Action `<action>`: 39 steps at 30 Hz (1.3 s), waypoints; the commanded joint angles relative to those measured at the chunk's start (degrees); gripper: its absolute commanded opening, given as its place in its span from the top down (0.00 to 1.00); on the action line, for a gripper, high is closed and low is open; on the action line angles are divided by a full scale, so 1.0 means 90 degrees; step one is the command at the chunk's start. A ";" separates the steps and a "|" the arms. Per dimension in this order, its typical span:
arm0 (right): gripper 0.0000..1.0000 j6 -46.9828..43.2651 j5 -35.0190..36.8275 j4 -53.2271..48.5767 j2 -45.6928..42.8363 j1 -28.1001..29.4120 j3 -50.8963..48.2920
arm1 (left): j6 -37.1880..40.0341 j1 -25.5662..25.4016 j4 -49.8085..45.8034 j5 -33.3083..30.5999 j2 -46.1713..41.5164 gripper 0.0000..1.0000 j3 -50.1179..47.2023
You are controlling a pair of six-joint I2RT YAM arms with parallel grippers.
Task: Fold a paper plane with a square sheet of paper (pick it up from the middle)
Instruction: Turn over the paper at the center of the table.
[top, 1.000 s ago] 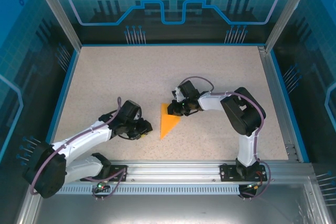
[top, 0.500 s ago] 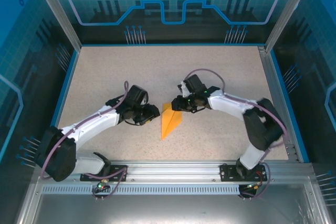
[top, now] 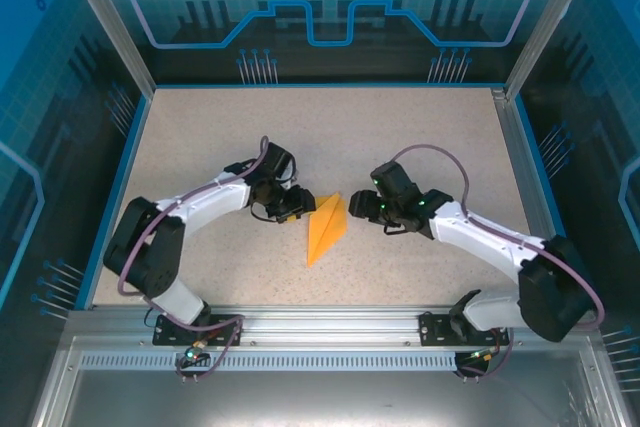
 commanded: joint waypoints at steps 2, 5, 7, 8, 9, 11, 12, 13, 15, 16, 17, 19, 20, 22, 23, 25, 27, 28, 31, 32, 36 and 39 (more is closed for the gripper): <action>0.41 0.0546 -0.0738 0.0660 0.0526 -0.0049 -0.0237 | 0.0269 0.0061 -0.0078 0.0208 0.0330 0.52 0.0259; 0.40 0.0719 -0.0995 0.0840 0.0819 -0.0025 -0.0247 | 0.0243 0.0053 -0.0021 0.0240 0.0568 0.51 0.0368; 0.41 0.0797 -0.1182 0.1065 0.1013 -0.0022 -0.0281 | 0.0216 0.0056 0.0002 0.0274 0.0663 0.52 0.0400; 0.41 0.0842 -0.1275 0.1147 0.1119 -0.0012 -0.0274 | 0.0214 0.0053 0.0063 0.0336 0.0708 0.51 0.0419; 0.41 0.0859 -0.1339 0.1196 0.1205 0.0003 -0.0256 | 0.0229 0.0044 0.0056 0.0344 0.0765 0.52 0.0460; 0.43 0.0851 -0.1522 0.1250 0.1468 0.0020 -0.0166 | 0.0306 0.0044 -0.0036 0.0315 0.0894 0.52 0.0573; 0.44 0.0862 -0.1593 0.1268 0.1569 0.0040 -0.0120 | 0.0336 0.0043 -0.0083 0.0311 0.0945 0.53 0.0608; 0.46 0.0879 -0.1656 0.1319 0.1670 0.0064 -0.0074 | 0.0366 0.0045 -0.0117 0.0325 0.0995 0.54 0.0656; 0.46 0.0900 -0.1655 0.1343 0.1794 0.0095 -0.0011 | 0.0390 0.0047 -0.0119 0.0373 0.1050 0.54 0.0679; 0.47 0.0899 -0.1645 0.1368 0.1840 0.0119 0.0008 | 0.0405 0.0047 -0.0136 0.0376 0.1066 0.55 0.0695; 0.47 0.0880 -0.1644 0.1381 0.1897 0.0116 0.0028 | 0.0418 0.0047 -0.0161 0.0365 0.1097 0.56 0.0704; 0.49 0.0890 -0.1665 0.1383 0.1983 0.0113 0.0055 | 0.0447 0.0042 -0.0176 0.0364 0.1125 0.56 0.0704; 0.50 0.0896 -0.1673 0.1428 0.2002 0.0114 0.0055 | 0.0467 0.0045 -0.0205 0.0369 0.1144 0.56 0.0705; 0.52 0.0892 -0.1683 0.1498 0.1997 0.0114 0.0045 | 0.0483 0.0043 -0.0228 0.0374 0.1179 0.57 0.0683; 0.53 0.0873 -0.1667 0.1493 0.1982 0.0108 0.0055 | 0.0499 0.0046 -0.0220 0.0388 0.1200 0.57 0.0663; 0.53 0.0834 -0.1616 0.1401 0.2002 0.0092 0.0121 | 0.0523 0.0043 -0.0220 0.0423 0.1247 0.58 0.0651; 0.53 0.0787 -0.1578 0.1344 0.2049 0.0054 0.0159 | 0.0517 0.0046 -0.0215 0.0408 0.1279 0.58 0.0635; 0.53 0.0778 -0.1552 0.1334 0.2064 0.0048 0.0177 | 0.0518 0.0044 -0.0208 0.0414 0.1299 0.58 0.0641; 0.53 0.0768 -0.1599 0.1369 0.2183 0.0009 0.0187 | 0.0535 0.0042 -0.0222 0.0423 0.1351 0.61 0.0656; 0.54 0.0772 -0.1627 0.1414 0.2212 -0.0001 0.0187 | 0.0547 0.0041 -0.0230 0.0413 0.1360 0.62 0.0661; 0.54 0.0811 -0.1703 0.1503 0.2278 0.0008 0.0149 | 0.0578 0.0049 -0.0242 0.0421 0.1434 0.64 0.0656; 0.54 0.0821 -0.1730 0.1579 0.2272 0.0010 0.0095 | 0.0614 0.0042 -0.0286 0.0403 0.1521 0.66 0.0662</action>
